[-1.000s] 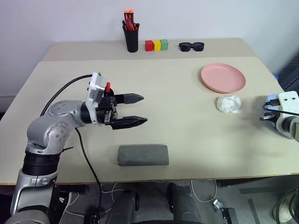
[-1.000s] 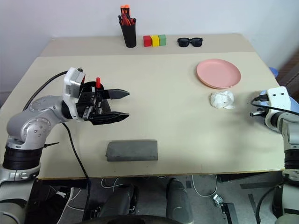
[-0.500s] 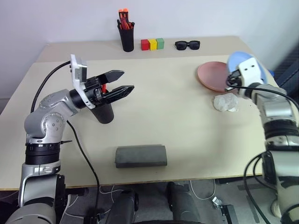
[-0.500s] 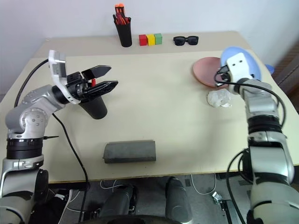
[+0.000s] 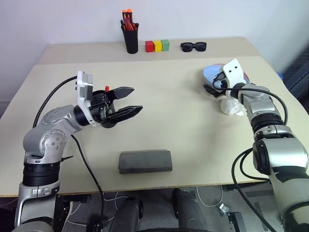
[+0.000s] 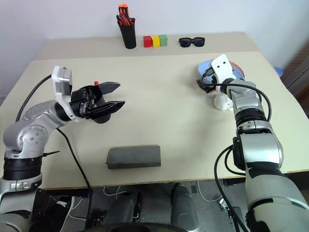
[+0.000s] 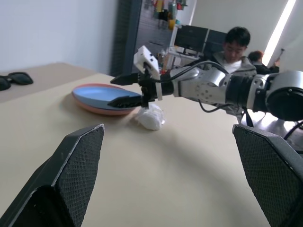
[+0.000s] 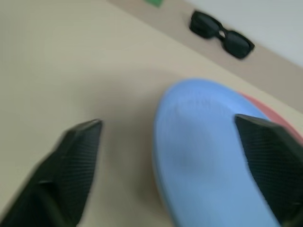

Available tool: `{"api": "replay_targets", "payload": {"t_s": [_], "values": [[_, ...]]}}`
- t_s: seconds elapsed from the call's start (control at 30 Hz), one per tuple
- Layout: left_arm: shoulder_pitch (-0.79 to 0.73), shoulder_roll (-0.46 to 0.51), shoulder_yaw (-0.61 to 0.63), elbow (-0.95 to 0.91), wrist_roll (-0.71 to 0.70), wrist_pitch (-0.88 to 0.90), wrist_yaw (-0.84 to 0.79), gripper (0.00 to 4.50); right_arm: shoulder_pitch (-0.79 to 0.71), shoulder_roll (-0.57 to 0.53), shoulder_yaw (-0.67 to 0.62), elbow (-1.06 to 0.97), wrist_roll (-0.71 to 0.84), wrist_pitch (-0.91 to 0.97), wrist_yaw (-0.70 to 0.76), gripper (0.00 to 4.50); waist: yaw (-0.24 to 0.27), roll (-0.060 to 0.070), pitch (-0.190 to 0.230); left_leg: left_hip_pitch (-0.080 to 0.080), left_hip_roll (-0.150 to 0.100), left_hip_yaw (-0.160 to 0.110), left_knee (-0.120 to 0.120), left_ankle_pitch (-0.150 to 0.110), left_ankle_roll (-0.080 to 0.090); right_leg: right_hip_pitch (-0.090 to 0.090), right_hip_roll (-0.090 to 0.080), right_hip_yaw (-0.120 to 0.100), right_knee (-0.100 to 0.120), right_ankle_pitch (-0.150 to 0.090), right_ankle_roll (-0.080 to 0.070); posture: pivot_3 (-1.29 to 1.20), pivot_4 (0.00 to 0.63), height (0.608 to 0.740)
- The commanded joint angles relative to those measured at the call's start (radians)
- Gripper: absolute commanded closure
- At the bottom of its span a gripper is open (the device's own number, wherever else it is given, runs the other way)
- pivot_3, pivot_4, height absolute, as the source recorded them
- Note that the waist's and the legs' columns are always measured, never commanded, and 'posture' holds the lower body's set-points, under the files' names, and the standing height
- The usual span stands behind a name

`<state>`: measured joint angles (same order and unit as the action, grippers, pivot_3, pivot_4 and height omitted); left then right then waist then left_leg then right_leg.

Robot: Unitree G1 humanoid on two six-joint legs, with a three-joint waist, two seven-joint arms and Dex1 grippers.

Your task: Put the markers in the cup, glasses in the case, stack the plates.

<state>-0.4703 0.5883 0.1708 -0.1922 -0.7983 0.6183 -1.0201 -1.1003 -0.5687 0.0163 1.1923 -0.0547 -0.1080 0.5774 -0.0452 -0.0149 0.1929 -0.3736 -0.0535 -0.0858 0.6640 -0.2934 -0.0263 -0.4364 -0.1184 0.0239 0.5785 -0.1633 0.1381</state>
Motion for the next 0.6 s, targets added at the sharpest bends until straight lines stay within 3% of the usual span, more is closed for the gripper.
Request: {"api": "replay_targets", "payload": {"t_s": [0.03,0.23,0.37,0.6], "values": [[0.016,0.004,0.0,-0.057,-0.022,0.0,-0.003,0.0,-0.019,-0.043,-0.059,-0.024,0.043,0.029,0.018,0.1,0.0,0.0,0.0,0.0,0.0,0.0,0.0,0.0,0.0,0.0,0.0,0.0,0.0,0.0,0.0,0.0,0.15,0.74],[0.053,0.0,-0.026,-0.088,0.016,-0.023,0.004,0.0,0.083,-0.124,-0.14,-0.144,0.11,0.23,0.04,0.1,0.006,0.0,0.0,0.0,0.0,0.0,0.0,0.0,0.0,0.0,0.0,0.0,0.0,0.0,0.0,0.0,0.15,0.74],[0.072,-0.004,-0.056,-0.121,0.05,-0.03,0.045,0.0,0.239,-0.134,-0.169,-0.387,0.157,0.387,0.068,0.1,0.001,0.0,0.0,0.001,0.0,0.0,0.0,0.0,0.0,0.001,0.0,0.0,0.0,0.0,0.0,0.0,0.15,0.74],[0.053,-0.086,-0.124,-0.255,0.126,-0.006,0.284,0.0,0.394,-0.106,-0.227,-0.654,0.247,0.604,0.032,0.1,0.004,0.001,0.0,0.001,0.0,0.001,0.001,0.0,0.0,0.001,0.0,0.001,0.001,0.0,0.0,0.0,0.15,0.74]]}}
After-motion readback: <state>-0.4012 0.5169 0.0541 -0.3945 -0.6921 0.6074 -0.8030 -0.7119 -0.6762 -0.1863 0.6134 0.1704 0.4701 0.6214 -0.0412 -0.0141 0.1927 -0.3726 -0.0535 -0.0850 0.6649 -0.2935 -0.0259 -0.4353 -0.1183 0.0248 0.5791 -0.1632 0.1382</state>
